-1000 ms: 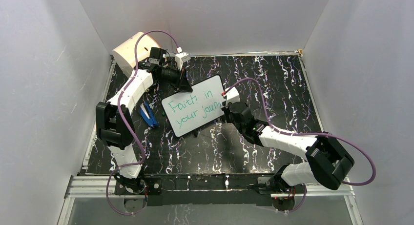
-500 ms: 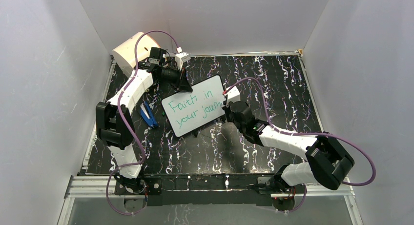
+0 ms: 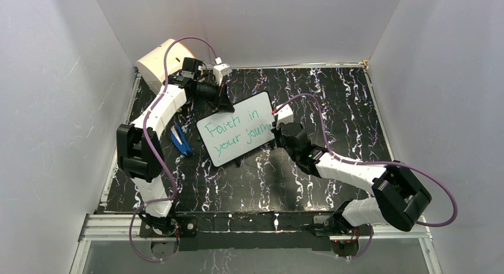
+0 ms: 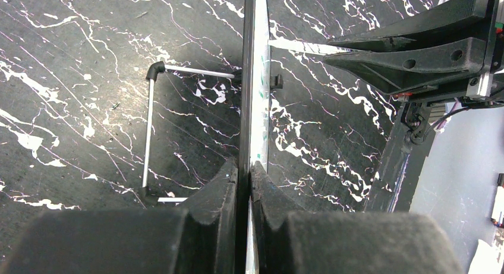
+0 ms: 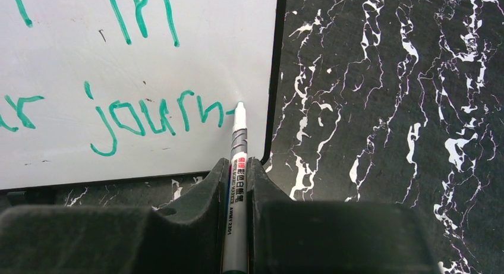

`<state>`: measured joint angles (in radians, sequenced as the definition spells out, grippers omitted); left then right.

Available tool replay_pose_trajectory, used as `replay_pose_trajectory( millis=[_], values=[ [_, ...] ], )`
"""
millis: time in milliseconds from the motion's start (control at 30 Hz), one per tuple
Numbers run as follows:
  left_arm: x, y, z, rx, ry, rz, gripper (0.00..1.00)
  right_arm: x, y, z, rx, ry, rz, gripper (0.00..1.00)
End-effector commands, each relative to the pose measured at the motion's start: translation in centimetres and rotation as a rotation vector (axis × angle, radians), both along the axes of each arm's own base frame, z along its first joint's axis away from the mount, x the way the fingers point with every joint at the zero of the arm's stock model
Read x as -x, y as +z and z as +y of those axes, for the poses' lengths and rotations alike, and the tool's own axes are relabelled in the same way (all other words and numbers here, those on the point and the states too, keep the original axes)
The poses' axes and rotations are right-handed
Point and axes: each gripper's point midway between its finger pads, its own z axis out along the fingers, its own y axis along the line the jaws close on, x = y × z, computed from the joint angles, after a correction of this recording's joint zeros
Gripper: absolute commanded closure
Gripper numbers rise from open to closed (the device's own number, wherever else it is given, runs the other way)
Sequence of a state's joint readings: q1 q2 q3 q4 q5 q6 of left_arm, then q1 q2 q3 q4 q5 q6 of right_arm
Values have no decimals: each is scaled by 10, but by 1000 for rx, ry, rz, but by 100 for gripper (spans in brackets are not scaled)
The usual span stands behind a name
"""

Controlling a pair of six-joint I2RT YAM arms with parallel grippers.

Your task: Write a sentence on the whiteboard

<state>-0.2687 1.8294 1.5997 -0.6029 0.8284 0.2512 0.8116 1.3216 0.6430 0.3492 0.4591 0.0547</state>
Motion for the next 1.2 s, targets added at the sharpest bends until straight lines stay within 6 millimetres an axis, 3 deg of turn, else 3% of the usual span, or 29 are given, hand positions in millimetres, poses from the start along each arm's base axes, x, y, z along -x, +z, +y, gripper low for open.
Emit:
replay_pose_trajectory(
  millis=[0,233,933,1167],
  values=[
    [11,-47,11,-146,14,103,100,-7,30,10,-86,22,-76,100],
    [11,-47,10,-145,13,105,100,-4,30,14,-87,51,-69,100],
    [11,-47,10,-147,12,105,100,9,-5,-2,-21,23,26,100],
    [11,-47,10,-149,14,103,100,3,2,-7,-22,-15,-9,100]
  ],
)
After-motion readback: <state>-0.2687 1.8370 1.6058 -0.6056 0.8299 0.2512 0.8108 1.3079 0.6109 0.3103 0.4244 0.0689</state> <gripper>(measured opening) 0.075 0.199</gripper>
